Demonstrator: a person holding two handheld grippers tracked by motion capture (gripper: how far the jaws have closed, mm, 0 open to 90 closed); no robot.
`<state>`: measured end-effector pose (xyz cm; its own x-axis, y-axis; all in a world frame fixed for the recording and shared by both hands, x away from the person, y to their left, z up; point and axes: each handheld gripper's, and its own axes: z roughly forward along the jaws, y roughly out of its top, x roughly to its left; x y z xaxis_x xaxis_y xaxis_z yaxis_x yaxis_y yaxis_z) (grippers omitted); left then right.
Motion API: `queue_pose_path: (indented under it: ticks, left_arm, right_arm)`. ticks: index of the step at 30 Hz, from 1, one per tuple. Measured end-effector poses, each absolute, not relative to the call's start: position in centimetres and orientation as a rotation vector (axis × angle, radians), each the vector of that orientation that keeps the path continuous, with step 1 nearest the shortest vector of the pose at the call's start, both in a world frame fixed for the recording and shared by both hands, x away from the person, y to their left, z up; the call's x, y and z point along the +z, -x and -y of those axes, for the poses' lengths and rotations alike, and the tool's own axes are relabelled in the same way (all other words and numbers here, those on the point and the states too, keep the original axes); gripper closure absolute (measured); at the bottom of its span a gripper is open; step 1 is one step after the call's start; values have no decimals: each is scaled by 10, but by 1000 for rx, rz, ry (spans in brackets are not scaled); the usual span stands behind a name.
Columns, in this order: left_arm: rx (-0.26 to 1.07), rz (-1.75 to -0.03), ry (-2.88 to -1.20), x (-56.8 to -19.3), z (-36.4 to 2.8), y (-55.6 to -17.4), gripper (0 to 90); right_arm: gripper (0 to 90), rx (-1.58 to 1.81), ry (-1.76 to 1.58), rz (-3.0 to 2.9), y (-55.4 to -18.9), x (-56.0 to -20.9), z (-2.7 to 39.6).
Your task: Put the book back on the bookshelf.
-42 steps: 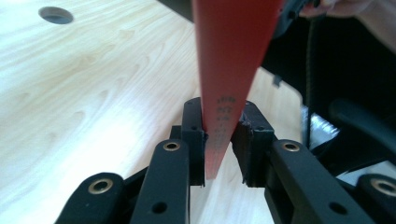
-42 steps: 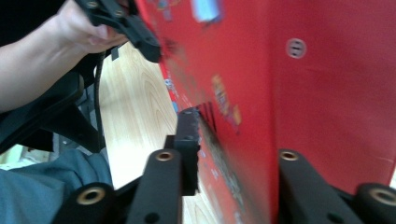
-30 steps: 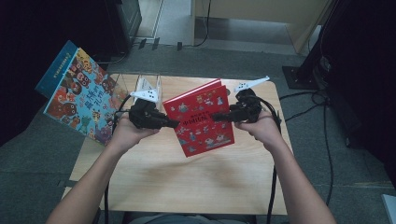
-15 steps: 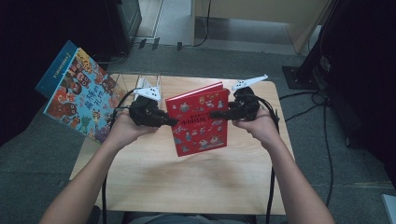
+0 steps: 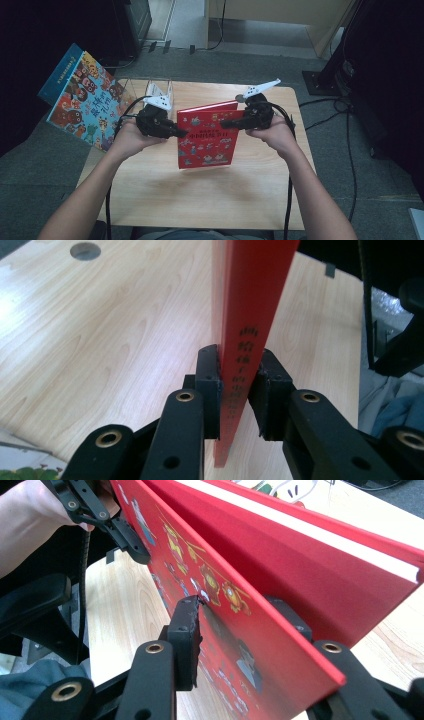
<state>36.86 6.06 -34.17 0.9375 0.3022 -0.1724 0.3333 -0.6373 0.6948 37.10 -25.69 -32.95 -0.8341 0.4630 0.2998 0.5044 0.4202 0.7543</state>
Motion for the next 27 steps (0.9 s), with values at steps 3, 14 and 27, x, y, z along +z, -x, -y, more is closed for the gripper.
queue_pose_path:
  ticks: [3,14,27]
  left_arm:
    - [-68,-429,-2299,-340,-60,-367,754]
    - [-101,-427,-2374,-330,-52,-369,717]
    - [-109,-390,-2530,-304,-21,-379,687]
  right_arm:
    - [617,-1418,858,2611,-370,-330,255]
    - [630,-1406,782,2644,-366,-331,243]
    - [604,-1358,816,2636,-362,-355,246]
